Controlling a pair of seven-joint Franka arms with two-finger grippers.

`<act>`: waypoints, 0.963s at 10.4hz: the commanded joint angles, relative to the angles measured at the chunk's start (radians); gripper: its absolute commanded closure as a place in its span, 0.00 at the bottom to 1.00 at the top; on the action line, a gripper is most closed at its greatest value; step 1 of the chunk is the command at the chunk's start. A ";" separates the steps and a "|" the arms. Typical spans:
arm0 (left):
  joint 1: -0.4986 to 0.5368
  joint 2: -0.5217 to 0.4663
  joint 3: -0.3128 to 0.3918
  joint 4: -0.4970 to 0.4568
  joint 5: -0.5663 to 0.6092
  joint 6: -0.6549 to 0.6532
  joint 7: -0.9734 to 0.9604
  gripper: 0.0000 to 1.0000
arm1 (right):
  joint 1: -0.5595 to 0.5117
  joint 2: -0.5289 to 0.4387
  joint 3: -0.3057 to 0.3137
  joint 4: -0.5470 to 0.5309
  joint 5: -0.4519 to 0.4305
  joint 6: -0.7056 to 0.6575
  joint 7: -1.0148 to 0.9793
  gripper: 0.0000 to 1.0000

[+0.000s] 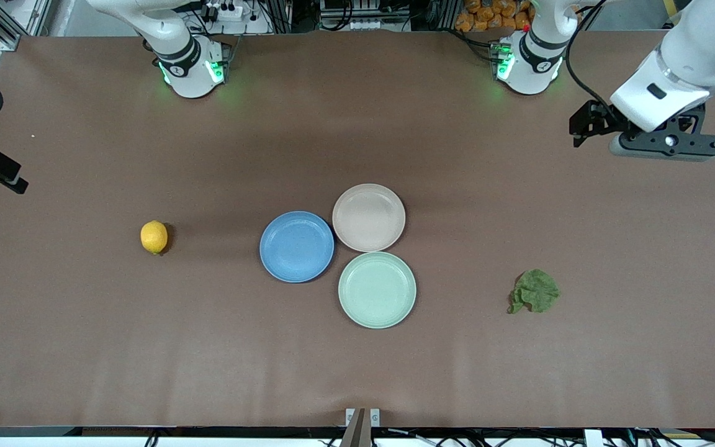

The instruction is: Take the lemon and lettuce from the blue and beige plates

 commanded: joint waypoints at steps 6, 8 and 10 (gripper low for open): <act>0.000 0.009 0.037 0.096 -0.039 -0.008 0.030 0.00 | 0.000 0.004 0.011 -0.002 -0.007 -0.048 0.012 0.00; 0.000 0.009 0.037 0.096 -0.039 -0.003 0.027 0.00 | 0.000 0.006 0.011 -0.002 -0.007 -0.070 0.010 0.00; 0.000 0.009 0.035 0.096 -0.039 -0.003 0.024 0.00 | -0.001 0.006 0.011 0.000 -0.007 -0.088 0.007 0.00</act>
